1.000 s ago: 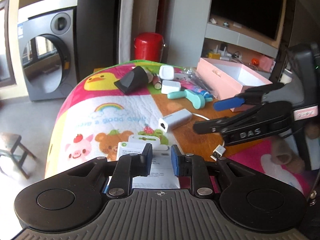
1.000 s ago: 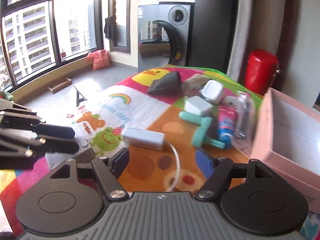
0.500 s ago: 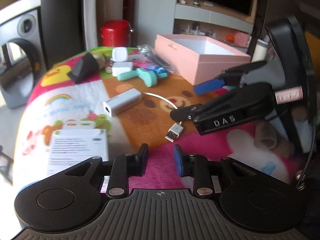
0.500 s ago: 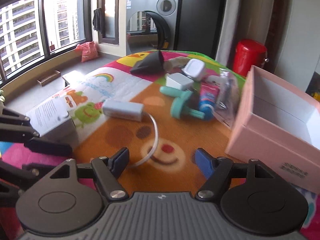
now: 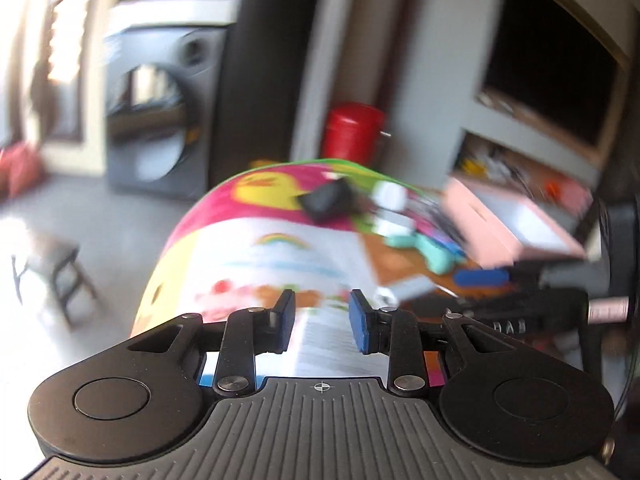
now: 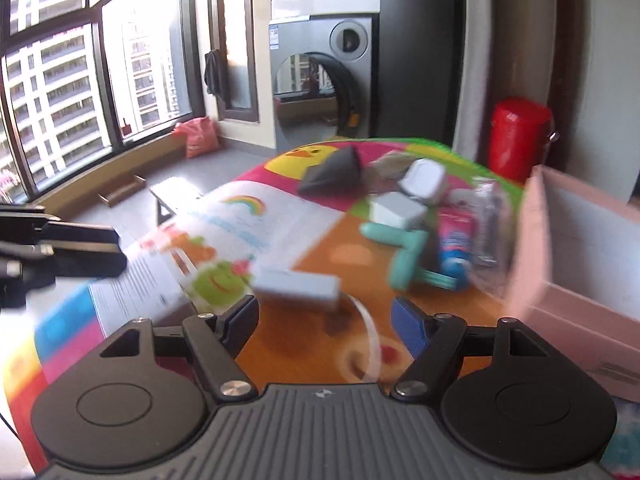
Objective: Organize rigid objects
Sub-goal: 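Grasp the white power bank with the right gripper while the left gripper holds the package, then carry the package and power bank over the pink box and release both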
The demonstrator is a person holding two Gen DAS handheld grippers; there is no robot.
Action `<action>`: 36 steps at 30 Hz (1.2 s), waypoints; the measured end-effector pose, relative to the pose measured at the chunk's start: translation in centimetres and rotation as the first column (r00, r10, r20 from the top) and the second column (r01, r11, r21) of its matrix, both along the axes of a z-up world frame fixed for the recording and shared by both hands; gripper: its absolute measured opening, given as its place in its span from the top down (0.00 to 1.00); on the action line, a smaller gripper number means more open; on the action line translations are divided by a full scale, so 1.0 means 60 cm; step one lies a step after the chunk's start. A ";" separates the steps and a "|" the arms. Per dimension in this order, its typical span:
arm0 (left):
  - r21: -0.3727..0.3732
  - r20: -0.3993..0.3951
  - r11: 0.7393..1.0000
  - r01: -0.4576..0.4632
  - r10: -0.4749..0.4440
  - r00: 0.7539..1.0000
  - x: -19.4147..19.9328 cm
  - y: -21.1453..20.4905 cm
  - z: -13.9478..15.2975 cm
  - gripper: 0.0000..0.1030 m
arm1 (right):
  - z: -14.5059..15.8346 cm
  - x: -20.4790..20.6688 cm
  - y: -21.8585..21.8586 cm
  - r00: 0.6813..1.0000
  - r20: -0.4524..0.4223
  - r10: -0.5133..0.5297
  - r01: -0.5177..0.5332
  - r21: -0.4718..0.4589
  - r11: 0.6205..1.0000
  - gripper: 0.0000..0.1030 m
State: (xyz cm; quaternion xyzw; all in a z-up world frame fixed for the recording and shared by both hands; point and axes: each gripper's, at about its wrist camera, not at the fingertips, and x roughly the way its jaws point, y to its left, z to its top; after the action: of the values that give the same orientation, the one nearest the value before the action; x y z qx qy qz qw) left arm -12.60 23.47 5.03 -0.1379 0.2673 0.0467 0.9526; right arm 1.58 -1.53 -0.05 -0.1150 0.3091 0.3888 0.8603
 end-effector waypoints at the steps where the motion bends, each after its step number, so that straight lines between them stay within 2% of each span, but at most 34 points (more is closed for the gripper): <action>1: -0.040 -0.007 0.999 -0.009 0.008 1.000 -0.002 0.012 -0.006 0.69 | -0.004 0.005 0.015 1.000 -0.011 0.008 -0.008 -0.007 1.000 0.28; 3: -0.089 -0.025 0.996 -0.005 0.003 1.000 -0.004 0.022 -0.017 0.69 | -0.011 0.012 0.037 1.000 -0.011 0.016 -0.017 -0.023 1.000 0.28; 5: -0.103 -0.046 0.995 0.018 -0.023 0.999 -0.001 0.019 -0.027 0.69 | -0.017 0.019 0.051 1.000 -0.004 0.014 -0.014 -0.035 0.999 0.28; 6: -0.106 -0.057 0.994 0.032 -0.038 0.998 0.001 0.014 -0.033 0.69 | -0.018 0.022 0.055 1.000 -0.004 0.012 -0.012 -0.038 0.999 0.31; 7: -0.105 -0.066 0.994 0.042 -0.049 0.997 0.004 0.010 -0.039 0.67 | -0.020 0.023 0.055 1.000 -0.005 0.012 -0.012 -0.044 0.999 0.38; 8: -0.099 -0.077 0.994 0.052 -0.060 0.995 0.009 0.005 -0.044 0.66 | -0.021 0.022 0.053 1.000 0.001 0.019 -0.019 -0.051 0.999 0.38; 10: -0.102 -0.076 0.991 0.082 -0.090 0.993 0.021 -0.006 -0.050 0.54 | -0.020 0.013 0.041 0.999 0.015 0.032 -0.031 -0.066 0.997 0.38; 15: -0.111 -0.086 0.978 0.177 -0.187 0.979 0.056 -0.054 -0.062 0.36 | -0.019 -0.016 -0.025 0.998 0.055 0.026 -0.020 -0.101 0.995 0.38; 18: -0.057 -0.099 0.970 0.236 -0.241 0.966 0.065 -0.094 -0.059 0.29 | -0.019 -0.025 -0.077 0.996 0.080 -0.028 0.038 -0.117 0.992 0.38; 22: 0.024 -0.103 0.944 0.330 -0.326 0.940 0.071 -0.143 -0.054 0.28 | -0.023 -0.028 -0.145 0.982 0.140 -0.124 0.144 -0.143 0.979 0.38; 26: 0.109 -0.114 0.909 0.402 -0.390 0.914 0.067 -0.180 -0.046 0.28 | -0.026 -0.021 -0.194 0.974 0.101 -0.201 0.212 -0.112 0.971 0.38; 30: 0.151 -0.116 0.892 0.425 -0.411 0.904 0.065 -0.193 -0.047 0.26 | -0.035 -0.017 -0.207 0.970 0.072 -0.230 0.236 -0.081 0.968 0.37; 32: 0.175 -0.197 0.872 0.457 -0.424 0.884 0.074 -0.204 -0.062 0.26 | -0.035 -0.017 -0.207 0.970 0.070 -0.231 0.237 -0.078 0.968 0.37; 34: 0.252 -0.187 0.851 0.461 -0.425 0.886 0.065 -0.222 -0.069 0.26 | -0.035 -0.018 -0.206 0.970 0.068 -0.232 0.237 -0.075 0.969 0.37; 36: 0.223 -0.184 0.856 0.466 -0.432 0.883 0.067 -0.221 -0.068 0.26 | -0.036 -0.018 -0.205 0.970 0.068 -0.233 0.238 -0.076 0.968 0.37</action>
State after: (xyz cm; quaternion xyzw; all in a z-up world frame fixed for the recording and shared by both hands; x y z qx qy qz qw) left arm -8.57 10.21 0.98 0.0583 0.3437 -0.1336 0.9277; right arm 0.49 -13.84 -2.22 -0.1247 0.3112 0.2671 0.9035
